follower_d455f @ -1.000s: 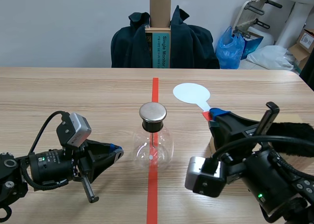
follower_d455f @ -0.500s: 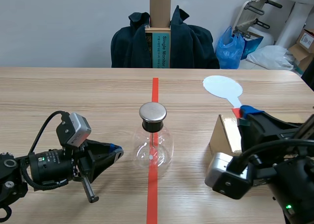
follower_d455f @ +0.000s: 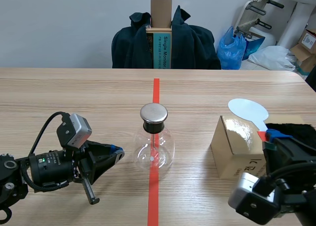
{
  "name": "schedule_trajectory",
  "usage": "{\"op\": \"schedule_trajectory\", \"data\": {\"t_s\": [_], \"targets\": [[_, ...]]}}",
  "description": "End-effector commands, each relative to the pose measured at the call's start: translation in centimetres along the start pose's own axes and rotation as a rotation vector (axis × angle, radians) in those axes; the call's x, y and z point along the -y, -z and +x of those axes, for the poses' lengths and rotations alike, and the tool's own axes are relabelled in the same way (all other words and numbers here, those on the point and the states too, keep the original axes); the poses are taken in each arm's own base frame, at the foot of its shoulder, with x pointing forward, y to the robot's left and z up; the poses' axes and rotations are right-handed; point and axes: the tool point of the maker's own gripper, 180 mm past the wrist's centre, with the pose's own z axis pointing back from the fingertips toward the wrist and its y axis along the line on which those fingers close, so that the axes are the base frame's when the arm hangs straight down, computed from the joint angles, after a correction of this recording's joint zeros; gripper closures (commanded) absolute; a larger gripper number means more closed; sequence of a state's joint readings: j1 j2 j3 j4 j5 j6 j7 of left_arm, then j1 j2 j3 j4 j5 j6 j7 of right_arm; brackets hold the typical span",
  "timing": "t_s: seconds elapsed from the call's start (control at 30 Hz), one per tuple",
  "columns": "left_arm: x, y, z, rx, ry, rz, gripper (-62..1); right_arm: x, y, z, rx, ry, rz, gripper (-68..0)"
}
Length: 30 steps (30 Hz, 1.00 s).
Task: Do the electroscope experiment.
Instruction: 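Put the plate down on the right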
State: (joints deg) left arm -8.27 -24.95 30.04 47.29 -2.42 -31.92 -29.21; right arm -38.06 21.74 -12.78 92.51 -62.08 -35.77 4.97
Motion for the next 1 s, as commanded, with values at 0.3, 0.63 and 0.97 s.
{"op": "schedule_trajectory", "data": {"t_s": [0.3, 0.63, 0.97], "targets": [[1.5, -4.9, 2.8, 0.068, 0.019, -0.049, -2.1, -1.7, -0.4, -1.5, -0.037, -0.008, 0.044, -0.9], [4.4, -11.7, 8.3, 0.119, 0.017, -0.105, -42.2, -2.7, -0.6, -1.9, -0.056, 0.013, 0.085, -0.9], [5.2, -14.8, 10.8, 0.213, -0.009, -0.026, -62.3, -3.6, -1.0, -2.0, -0.068, 0.038, 0.11, -12.4]]}}
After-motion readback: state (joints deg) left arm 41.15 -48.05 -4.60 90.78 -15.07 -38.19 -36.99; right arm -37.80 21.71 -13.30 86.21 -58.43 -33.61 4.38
